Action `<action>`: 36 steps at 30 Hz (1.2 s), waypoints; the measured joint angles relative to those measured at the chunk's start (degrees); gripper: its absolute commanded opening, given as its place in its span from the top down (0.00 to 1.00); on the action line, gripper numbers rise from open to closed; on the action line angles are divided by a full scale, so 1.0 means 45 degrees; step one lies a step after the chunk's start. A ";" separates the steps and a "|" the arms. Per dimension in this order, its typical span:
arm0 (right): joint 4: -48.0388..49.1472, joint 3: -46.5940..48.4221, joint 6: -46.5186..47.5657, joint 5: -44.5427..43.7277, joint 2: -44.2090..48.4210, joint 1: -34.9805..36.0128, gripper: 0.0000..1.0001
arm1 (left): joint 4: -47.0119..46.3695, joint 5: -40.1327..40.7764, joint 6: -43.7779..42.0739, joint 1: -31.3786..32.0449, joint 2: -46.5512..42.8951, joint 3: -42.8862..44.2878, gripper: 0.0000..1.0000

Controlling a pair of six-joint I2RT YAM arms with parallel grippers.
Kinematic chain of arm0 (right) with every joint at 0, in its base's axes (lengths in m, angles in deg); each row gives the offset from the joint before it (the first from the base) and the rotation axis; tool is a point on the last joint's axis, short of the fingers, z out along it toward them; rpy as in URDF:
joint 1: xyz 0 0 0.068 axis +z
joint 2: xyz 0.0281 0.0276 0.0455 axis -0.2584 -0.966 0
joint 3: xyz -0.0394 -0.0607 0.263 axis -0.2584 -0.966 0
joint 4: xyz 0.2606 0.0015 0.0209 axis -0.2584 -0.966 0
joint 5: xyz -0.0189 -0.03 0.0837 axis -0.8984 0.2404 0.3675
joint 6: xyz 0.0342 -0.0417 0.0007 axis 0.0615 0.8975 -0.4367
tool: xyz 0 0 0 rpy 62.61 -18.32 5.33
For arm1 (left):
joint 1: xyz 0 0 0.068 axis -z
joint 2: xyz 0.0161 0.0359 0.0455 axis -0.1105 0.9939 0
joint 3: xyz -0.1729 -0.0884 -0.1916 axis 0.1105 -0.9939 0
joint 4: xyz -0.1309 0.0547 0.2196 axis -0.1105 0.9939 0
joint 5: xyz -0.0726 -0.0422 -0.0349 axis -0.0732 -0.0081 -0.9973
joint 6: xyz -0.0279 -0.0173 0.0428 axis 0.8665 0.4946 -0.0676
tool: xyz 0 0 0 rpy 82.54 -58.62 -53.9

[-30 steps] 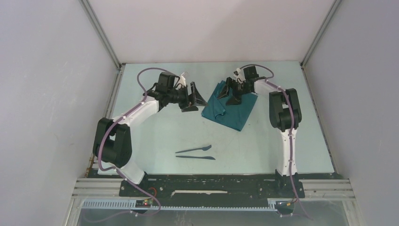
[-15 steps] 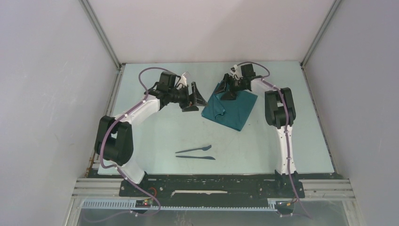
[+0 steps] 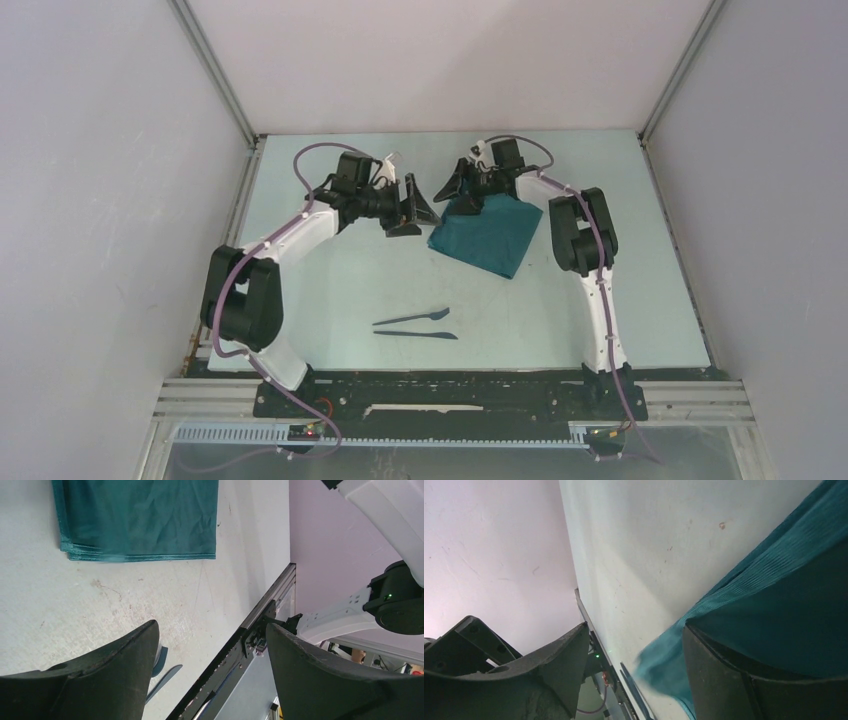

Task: Fold the napkin into a case and place the utensils inside
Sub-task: Smooth out the square-folded napkin at the center of the board, then rotate the square-folded napkin at the center of the board.

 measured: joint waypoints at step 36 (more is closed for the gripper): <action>-0.4051 -1.1050 0.2963 -0.3978 1.0078 -0.3283 0.23 | 0.1549 0.4789 -0.1010 0.0777 0.7067 0.5785 0.32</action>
